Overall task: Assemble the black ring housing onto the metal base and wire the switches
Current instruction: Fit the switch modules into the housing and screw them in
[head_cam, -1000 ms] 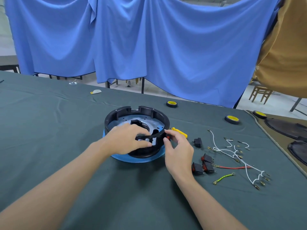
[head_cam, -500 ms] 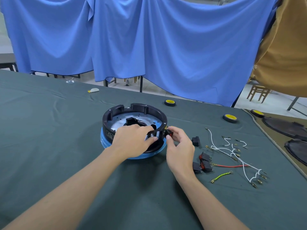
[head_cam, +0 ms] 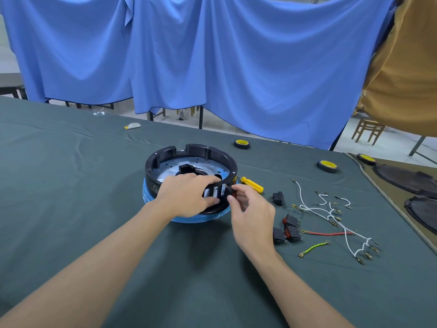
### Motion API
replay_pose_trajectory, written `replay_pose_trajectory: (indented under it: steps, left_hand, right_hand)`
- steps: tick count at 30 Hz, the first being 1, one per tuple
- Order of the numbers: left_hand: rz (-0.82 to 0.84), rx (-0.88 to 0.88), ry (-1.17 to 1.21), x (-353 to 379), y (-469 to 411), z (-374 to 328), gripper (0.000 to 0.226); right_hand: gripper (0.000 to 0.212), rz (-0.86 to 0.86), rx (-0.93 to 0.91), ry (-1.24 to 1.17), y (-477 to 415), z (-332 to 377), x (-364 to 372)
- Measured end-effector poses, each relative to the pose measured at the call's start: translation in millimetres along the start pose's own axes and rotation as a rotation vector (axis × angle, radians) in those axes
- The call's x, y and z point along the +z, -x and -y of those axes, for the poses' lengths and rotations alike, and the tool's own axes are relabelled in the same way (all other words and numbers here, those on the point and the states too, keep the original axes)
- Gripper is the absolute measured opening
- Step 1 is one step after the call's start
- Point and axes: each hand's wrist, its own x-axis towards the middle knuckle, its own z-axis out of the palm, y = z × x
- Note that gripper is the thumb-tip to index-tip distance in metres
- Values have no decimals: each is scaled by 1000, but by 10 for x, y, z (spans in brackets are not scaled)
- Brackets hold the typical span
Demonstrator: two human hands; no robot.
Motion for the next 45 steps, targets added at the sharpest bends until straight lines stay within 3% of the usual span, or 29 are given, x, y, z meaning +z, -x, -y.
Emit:
replay_pose_trajectory:
  steps: [8, 31, 45]
  left_hand:
    - [-20, 4, -22, -9, 23, -19, 33]
    - [-58, 12, -30, 30, 23, -11, 42]
    - [-82, 3, -29, 53, 22, -8, 44]
  right_hand:
    - [20, -9, -50, 9, -35, -13, 15]
    - [17, -61, -212, 26, -123, -60, 67]
    - [12, -95, -221, 11, -155, -56, 74]
